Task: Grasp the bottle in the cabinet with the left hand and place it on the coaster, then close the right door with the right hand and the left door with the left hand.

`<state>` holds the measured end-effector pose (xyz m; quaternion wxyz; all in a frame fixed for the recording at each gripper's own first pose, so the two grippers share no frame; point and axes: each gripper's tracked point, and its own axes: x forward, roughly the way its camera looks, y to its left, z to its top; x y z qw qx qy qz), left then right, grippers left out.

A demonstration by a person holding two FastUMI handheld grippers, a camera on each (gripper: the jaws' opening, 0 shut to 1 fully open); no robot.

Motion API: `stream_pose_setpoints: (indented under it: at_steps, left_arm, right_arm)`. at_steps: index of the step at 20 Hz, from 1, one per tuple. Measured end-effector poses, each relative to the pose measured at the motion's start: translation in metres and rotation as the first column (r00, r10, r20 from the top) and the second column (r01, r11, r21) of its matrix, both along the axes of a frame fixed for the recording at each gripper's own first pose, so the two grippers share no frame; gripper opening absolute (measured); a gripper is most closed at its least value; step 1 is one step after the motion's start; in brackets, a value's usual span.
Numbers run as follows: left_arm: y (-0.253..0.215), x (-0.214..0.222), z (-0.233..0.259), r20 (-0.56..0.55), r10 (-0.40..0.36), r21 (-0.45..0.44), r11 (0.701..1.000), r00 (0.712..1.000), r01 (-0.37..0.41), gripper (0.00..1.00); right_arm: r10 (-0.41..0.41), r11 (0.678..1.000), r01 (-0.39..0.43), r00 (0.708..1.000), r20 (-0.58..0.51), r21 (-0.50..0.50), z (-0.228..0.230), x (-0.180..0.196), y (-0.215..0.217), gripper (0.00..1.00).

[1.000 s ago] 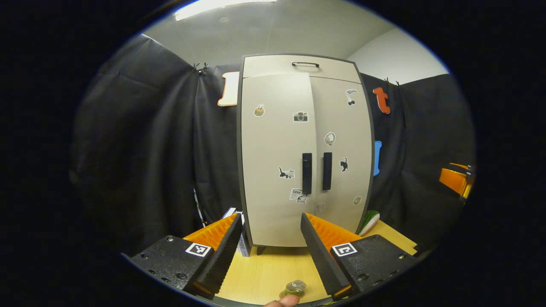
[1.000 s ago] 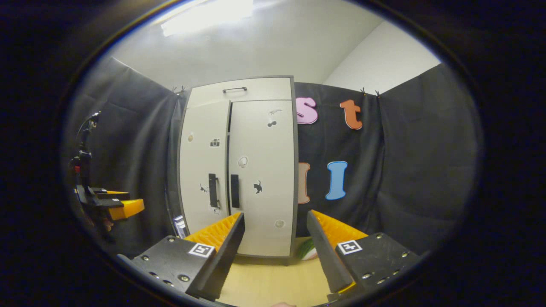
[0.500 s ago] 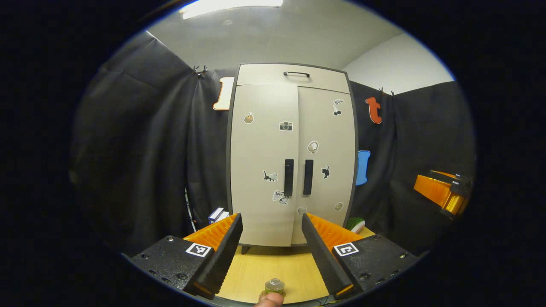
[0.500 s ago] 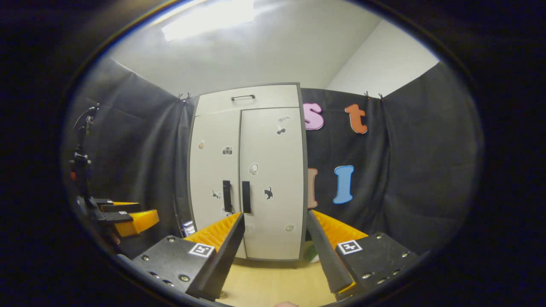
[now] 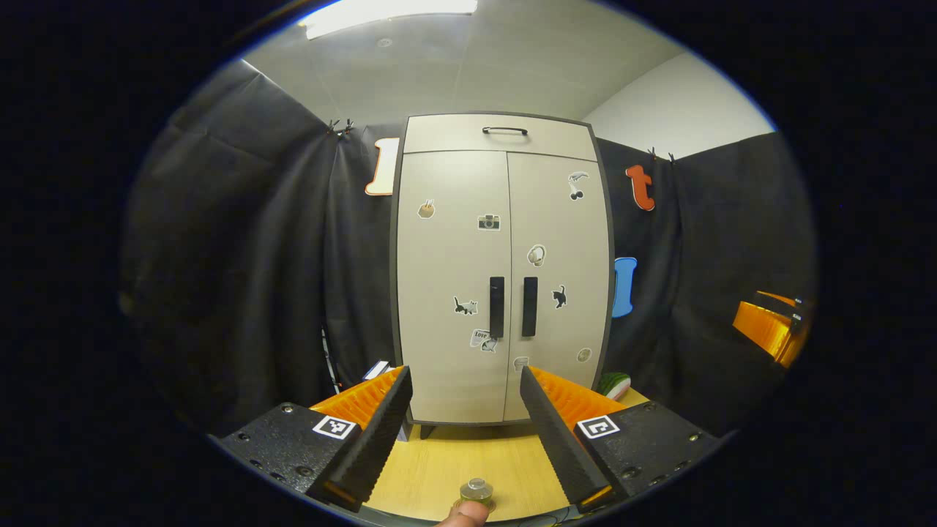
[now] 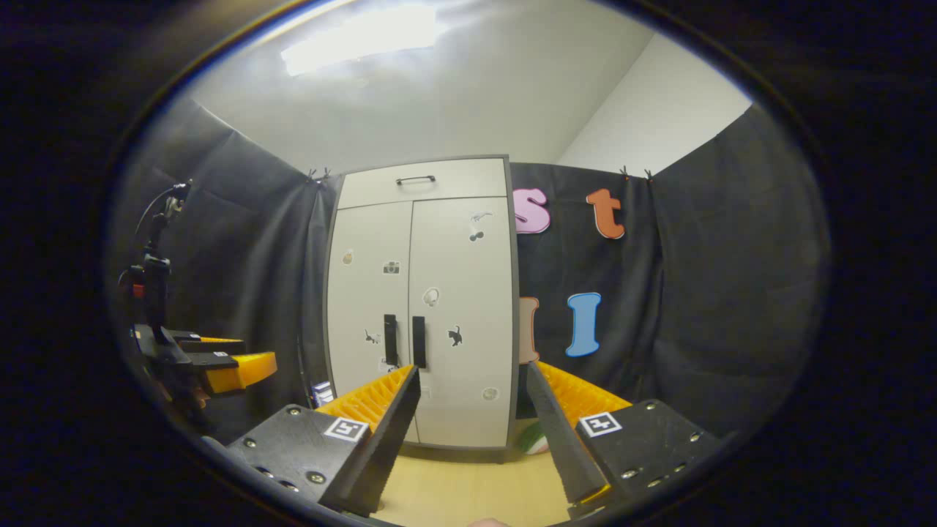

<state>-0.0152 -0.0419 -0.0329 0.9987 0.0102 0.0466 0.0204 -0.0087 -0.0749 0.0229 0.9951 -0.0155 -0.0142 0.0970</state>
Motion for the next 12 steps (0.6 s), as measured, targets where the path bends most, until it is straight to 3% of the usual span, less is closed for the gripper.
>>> stream_pose_setpoints:
  at_steps: [6,7,10,11,12]
  left_arm:
    - [0.004,0.008,-0.013,-0.013,-0.057,-0.003,0.998,0.998,0.057,0.94]
    - [0.009,0.009,-0.014,-0.022,-0.051,0.004,0.999,0.998,0.052,0.94]
    - [0.013,0.009,-0.012,-0.018,-0.072,-0.006,0.997,0.997,0.071,0.94]
    - [0.013,0.009,-0.015,-0.027,-0.083,-0.01,0.997,0.996,0.082,0.94]
    - [0.014,0.008,-0.016,-0.034,-0.094,-0.011,0.996,0.995,0.093,0.92]
  right_arm:
    - [-0.025,0.999,0.023,0.999,0.045,0.04,0.015,-0.011,0.007,0.89]
    - [-0.026,0.999,0.023,0.998,0.052,0.049,0.016,-0.014,0.01,0.85]
    - [-0.016,0.999,0.012,0.996,0.082,0.049,0.022,-0.019,0.024,0.89]
    - [-0.023,0.999,0.02,0.996,0.086,0.041,0.022,-0.018,0.025,0.84]
    - [-0.034,0.999,0.032,0.996,0.086,0.032,0.022,-0.018,0.027,0.89]
